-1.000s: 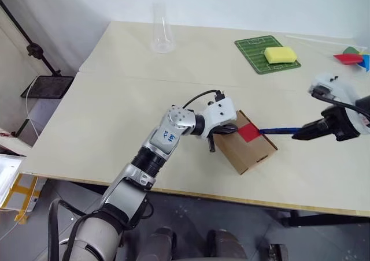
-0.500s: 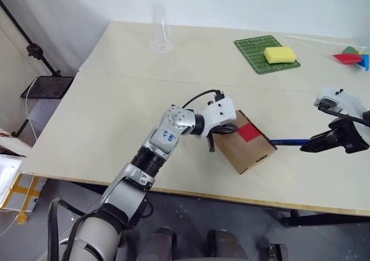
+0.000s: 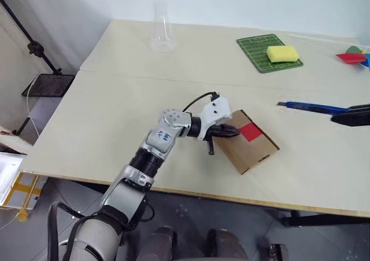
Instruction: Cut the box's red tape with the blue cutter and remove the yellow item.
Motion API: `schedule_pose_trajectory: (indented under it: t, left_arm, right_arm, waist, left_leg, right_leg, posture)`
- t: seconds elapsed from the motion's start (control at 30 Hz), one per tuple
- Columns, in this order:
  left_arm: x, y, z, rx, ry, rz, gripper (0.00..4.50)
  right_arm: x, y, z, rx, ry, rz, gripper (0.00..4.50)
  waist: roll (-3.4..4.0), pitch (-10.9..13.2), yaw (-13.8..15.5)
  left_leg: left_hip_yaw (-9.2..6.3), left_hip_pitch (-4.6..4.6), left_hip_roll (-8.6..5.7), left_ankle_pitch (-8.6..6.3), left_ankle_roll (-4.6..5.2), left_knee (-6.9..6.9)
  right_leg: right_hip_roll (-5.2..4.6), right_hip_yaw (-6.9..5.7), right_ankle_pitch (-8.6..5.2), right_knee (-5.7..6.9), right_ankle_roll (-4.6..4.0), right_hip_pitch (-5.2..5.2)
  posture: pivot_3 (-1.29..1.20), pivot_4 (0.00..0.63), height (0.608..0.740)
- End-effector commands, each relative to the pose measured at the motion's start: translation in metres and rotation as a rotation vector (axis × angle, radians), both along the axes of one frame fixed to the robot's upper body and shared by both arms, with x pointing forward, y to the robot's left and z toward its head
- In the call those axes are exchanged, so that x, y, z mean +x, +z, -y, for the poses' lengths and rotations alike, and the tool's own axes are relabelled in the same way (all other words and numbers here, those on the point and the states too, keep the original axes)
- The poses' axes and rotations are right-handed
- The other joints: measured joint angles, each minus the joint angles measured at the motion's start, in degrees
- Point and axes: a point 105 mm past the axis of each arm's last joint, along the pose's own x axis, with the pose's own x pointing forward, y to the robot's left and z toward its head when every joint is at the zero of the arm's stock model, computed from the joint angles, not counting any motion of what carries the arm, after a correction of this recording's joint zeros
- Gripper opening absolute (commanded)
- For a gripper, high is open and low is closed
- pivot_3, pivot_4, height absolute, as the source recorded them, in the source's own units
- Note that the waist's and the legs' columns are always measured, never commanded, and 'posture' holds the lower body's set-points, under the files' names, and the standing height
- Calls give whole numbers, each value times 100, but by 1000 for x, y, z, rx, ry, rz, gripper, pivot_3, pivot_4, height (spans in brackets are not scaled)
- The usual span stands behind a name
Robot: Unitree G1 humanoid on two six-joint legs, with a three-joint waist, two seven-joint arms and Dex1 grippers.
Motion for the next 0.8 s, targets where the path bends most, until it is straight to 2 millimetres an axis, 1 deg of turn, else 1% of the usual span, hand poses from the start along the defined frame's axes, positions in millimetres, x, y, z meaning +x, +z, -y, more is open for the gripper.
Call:
schedule_pose_trajectory:
  t: [0.03,0.07,0.1,0.13,0.2,0.23,0.33,0.37,0.4,0.43,0.47,0.53,0.6,0.63,0.67,0.7,0.73,0.77,0.8]
  left_arm:
    - [-4,51,-17,-133,-59,106,0]
    - [-6,54,-25,-131,-78,91,0]
    - [-6,56,-33,-126,-82,87,0]
    - [-5,57,-42,-118,-71,88,0]
    - [0,54,-57,-93,-26,97,0]
    - [5,49,-65,-70,9,92,0]
    - [22,23,-96,55,147,96,0]
    - [24,17,-102,85,171,103,0]
    - [22,11,-107,102,172,86,0]
    - [20,7,-111,111,176,70,0]
    - [19,3,-115,116,187,56,0]
    - [16,-4,-121,126,216,27,0]
    - [14,-10,-125,131,239,4,0]
    - [13,-14,-128,134,257,-16,0]
    - [10,-21,-131,144,269,-48,0]
    - [8,-26,-132,152,278,-70,0]
    - [5,-33,-132,164,285,-105,0]
    - [4,-38,-130,165,293,-134,0]
    - [3,-41,-128,164,300,-152,0]
  right_arm:
    - [17,-25,58,-71,-275,251,154]
    - [19,-37,67,-131,-323,288,154]
    - [21,-47,72,-179,-348,324,154]
    - [23,-55,77,-214,-385,365,154]
    - [26,-72,86,-236,-447,382,154]
    - [28,-81,91,-233,-490,394,154]
    - [33,-114,110,-299,-616,397,154]
    - [34,-124,108,-299,-601,376,154]
    - [36,-128,108,-302,-608,394,868]
    - [38,-131,104,-299,-590,406,1087]
    - [40,-129,102,-321,-574,441,1422]
    - [42,-121,102,-376,-563,506,2064]
    - [43,-108,100,-387,-550,576,2831]
    - [45,-97,90,-309,-498,623,3152]
    - [43,-95,68,-185,-380,585,3458]
    - [41,-94,52,-98,-286,548,3458]
    - [38,-95,31,-60,-168,524,3458]
    - [40,-102,17,-79,-106,488,3458]
    - [41,-106,9,-103,-78,475,3092]
  waist:
    - [-23,4,-1]
    - [-22,3,-8]
    - [-14,4,-18]
    - [8,0,-39]
    - [48,3,-117]
    - [55,1,-134]
    - [52,2,-231]
    - [51,3,-265]
    - [51,3,-280]
    - [51,3,-303]
    - [52,3,-315]
    - [54,3,-322]
    - [56,2,-326]
    - [56,2,-326]
    - [57,2,-323]
    - [58,1,-324]
    - [58,1,-322]
    - [58,1,-319]
    - [57,1,-316]
  left_leg:
    - [-2,2,2,0,0,8]
    - [1,1,0,0,0,14]
    - [6,4,0,2,-2,13]
    - [9,6,0,2,-3,15]
    - [30,9,-4,6,0,11]
    - [38,11,-7,9,4,10]
    - [48,28,-10,15,7,11]
    - [48,32,-10,17,4,10]
    - [49,32,-10,20,2,9]
    - [48,33,-10,24,1,8]
    - [49,34,-5,24,0,7]
    - [52,33,-4,25,0,8]
    - [56,33,-6,25,0,8]
    - [55,33,-5,25,0,9]
    - [54,34,-4,25,0,10]
    - [54,34,-4,25,0,10]
    - [54,35,0,25,0,10]
    - [53,35,4,25,0,10]
    - [53,34,4,25,0,10]
  right_leg:
    - [1,-2,0,10,0,1]
    - [0,-13,0,12,0,2]
    - [0,-27,0,15,1,1]
    - [0,-39,0,22,1,-1]
    - [1,-38,-4,25,7,-5]
    - [3,-38,-5,28,9,-6]
    - [6,-36,-5,50,10,-4]
    - [6,-35,-5,50,10,1]
    - [6,-33,-5,49,10,0]
    - [7,-32,-5,49,10,0]
    - [8,-30,-5,49,9,0]
    - [8,-24,-5,50,9,-2]
    - [7,-6,-5,51,9,-4]
    - [8,5,-5,53,9,-4]
    - [9,21,-5,52,9,-4]
    - [12,28,-5,51,9,-3]
    - [13,32,-5,50,9,-2]
    - [16,34,-5,50,9,0]
    - [17,36,-5,50,9,0]
  posture:
    - [0,150,740]
    - [0,150,740]
    - [0,150,740]
    - [0,150,740]
    - [0,150,740]
    - [0,150,740]
    - [0,150,740]
    - [0,150,740]
    - [0,150,740]
    - [0,150,740]
    - [0,150,740]
    - [0,150,740]
    - [0,150,740]
    - [0,150,740]
    - [0,150,740]
    - [0,150,740]
    - [0,150,740]
    - [0,150,740]
    - [0,150,740]
